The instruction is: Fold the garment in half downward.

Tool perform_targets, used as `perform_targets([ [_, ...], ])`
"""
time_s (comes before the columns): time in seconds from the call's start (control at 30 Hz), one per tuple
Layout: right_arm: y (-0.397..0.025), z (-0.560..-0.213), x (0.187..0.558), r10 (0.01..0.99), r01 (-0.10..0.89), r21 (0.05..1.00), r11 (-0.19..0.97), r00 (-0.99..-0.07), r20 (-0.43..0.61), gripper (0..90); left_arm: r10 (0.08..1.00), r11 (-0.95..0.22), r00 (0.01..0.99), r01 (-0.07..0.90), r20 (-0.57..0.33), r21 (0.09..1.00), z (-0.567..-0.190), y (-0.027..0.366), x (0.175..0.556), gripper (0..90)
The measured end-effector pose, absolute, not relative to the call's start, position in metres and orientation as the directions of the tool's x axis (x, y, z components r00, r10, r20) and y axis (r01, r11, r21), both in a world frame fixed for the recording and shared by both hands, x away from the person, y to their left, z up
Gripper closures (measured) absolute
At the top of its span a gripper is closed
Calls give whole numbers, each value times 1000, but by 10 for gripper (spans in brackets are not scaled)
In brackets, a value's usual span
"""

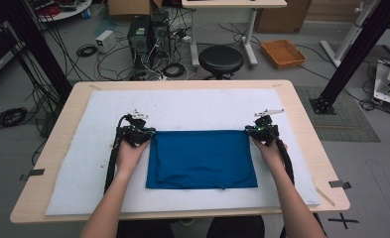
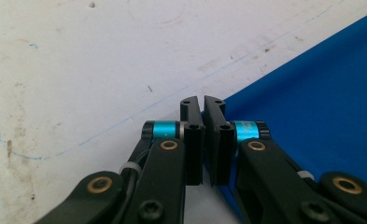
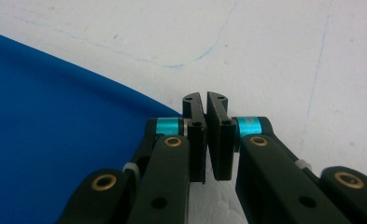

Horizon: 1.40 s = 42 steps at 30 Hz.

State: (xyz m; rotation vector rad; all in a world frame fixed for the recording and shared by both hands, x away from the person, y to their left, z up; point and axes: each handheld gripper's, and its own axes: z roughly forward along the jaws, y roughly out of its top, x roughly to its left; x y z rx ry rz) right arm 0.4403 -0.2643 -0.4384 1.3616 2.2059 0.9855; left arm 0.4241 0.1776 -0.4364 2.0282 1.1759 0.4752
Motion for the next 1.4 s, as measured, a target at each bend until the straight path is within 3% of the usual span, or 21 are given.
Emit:
perform_targets([
  [0.13,-262,-435,443,880,621,724,301,-474,41,849,863,-303,503,581,-41,756,-436,179,424,835],
  [0.27,-263,-434,442,881,614,730,302,-473,33,734,888,-279,460,577,-23,768,-432,184,421,621],
  [0.37,-268,-429,437,888,609,744,274,-458,47,602,886,-243,462,541,-43,805,-426,193,411,556],
  [0.5,-282,-417,420,884,570,789,227,-461,78,516,862,-236,504,495,-55,836,-415,205,385,480],
  [0.83,-315,-401,364,866,494,858,138,-480,137,446,819,-225,571,403,-52,887,-405,228,324,420],
  [0.93,-321,-400,359,874,487,862,142,-470,122,442,818,-263,575,393,-13,881,-406,228,321,414],
  [1.4,-332,-399,355,882,488,864,121,-452,132,429,823,-234,568,384,-28,893,-404,226,320,390],
])
